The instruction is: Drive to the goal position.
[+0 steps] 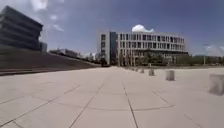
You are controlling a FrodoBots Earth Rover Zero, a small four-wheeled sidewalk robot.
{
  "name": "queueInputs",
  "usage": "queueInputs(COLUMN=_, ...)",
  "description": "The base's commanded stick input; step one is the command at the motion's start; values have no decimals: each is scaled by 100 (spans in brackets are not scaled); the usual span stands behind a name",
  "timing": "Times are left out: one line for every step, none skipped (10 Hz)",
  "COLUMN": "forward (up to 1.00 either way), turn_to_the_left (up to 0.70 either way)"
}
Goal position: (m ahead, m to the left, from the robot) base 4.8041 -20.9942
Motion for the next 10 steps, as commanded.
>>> queueInputs(forward=85, turn_to_the_left=1)
queueInputs(forward=94, turn_to_the_left=1)
queueInputs(forward=100, turn_to_the_left=1)
queueInputs(forward=100, turn_to_the_left=1)
queueInputs(forward=100, turn_to_the_left=1)
queueInputs(forward=100, turn_to_the_left=1)
queueInputs(forward=100, turn_to_the_left=1)
queueInputs(forward=100, turn_to_the_left=1)
queueInputs(forward=100, turn_to_the_left=1)
queueInputs(forward=100, turn_to_the_left=1)
